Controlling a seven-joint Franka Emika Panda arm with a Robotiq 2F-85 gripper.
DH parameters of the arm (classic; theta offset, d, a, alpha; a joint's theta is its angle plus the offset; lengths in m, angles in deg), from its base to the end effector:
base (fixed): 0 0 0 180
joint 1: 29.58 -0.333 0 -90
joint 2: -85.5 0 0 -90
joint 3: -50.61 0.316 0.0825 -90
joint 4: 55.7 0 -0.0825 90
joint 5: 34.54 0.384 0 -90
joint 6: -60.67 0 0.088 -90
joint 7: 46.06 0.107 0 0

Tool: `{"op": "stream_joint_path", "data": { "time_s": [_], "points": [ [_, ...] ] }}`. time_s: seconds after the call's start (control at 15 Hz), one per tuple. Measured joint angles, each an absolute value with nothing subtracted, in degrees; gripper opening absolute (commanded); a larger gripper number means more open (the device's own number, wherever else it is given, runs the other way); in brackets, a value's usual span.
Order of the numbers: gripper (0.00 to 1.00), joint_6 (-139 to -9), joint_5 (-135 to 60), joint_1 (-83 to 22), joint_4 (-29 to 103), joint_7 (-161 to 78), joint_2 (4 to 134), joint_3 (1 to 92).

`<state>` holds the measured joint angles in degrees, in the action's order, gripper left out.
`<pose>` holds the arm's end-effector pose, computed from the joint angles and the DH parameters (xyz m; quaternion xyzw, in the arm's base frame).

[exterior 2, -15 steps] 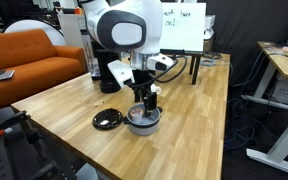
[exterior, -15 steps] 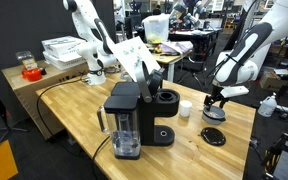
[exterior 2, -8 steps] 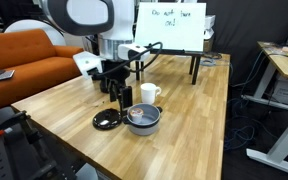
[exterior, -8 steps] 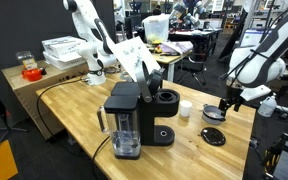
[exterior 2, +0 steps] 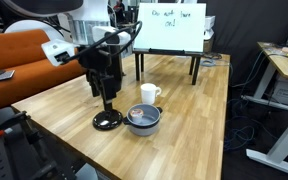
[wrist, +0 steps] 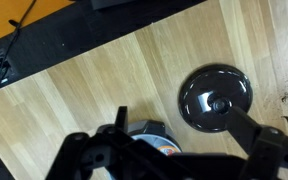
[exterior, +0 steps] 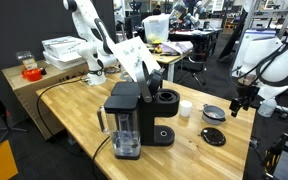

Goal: Get the packaged object and put it in the grey pot

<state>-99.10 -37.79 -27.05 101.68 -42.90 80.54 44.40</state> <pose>0.3834 -0.0575 0.1891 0.9967 -0.0768 -0.0229 0.0128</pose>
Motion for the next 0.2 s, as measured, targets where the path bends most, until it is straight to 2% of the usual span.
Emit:
{"op": "stream_joint_path", "data": {
  "time_s": [0.2],
  "points": [
    [1.00, -99.1, -37.8, -27.1, 101.4, -42.9, 79.9, 44.4]
  ]
}}
